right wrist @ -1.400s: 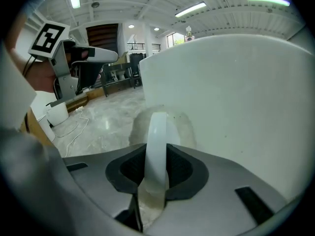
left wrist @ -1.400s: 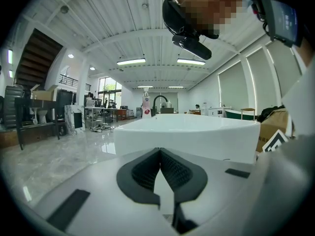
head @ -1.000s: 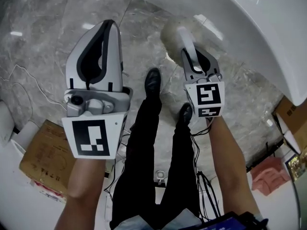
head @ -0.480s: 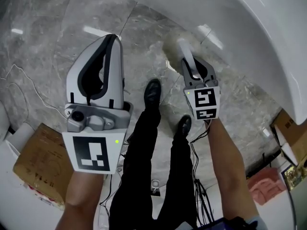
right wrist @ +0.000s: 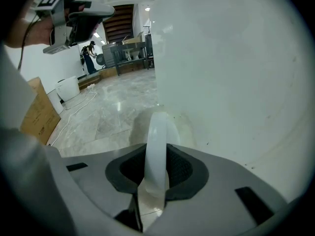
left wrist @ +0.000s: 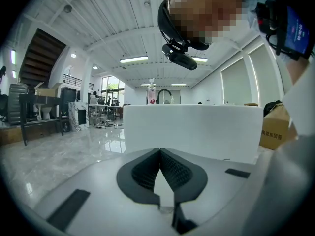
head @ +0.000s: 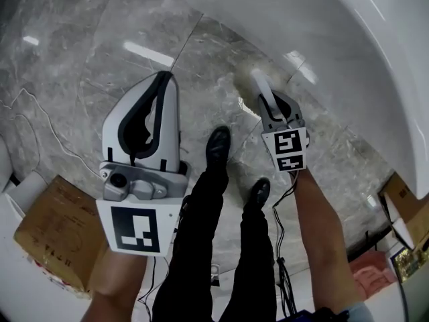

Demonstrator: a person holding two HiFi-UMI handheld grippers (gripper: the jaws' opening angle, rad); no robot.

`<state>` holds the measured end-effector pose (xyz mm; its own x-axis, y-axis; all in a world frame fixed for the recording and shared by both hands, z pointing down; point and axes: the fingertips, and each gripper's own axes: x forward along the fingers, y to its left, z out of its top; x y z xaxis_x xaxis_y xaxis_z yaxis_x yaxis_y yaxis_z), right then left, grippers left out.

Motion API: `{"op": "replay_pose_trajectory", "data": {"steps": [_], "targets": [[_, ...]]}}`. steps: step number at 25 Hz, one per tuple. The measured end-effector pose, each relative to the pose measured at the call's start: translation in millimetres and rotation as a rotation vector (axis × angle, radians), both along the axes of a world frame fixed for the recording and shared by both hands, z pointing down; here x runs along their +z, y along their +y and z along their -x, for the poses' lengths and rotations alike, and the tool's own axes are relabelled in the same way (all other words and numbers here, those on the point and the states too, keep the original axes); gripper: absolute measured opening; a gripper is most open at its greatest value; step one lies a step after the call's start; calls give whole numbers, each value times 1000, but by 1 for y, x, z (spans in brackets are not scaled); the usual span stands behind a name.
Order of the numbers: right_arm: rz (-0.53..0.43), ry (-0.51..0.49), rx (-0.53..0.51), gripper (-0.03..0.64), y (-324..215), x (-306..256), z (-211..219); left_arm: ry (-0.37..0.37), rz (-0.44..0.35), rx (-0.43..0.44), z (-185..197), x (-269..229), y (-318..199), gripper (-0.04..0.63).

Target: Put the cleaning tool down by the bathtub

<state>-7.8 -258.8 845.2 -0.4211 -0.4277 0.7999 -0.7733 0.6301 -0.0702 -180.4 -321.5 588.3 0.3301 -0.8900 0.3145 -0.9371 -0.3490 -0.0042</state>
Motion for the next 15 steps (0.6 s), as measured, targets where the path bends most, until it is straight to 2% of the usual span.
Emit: {"op": "replay_pose_trajectory", "data": {"steps": [15], "targets": [[26,25,-50,97,-12,47,-2,-5,6,1,7,19,-9,16]]}}
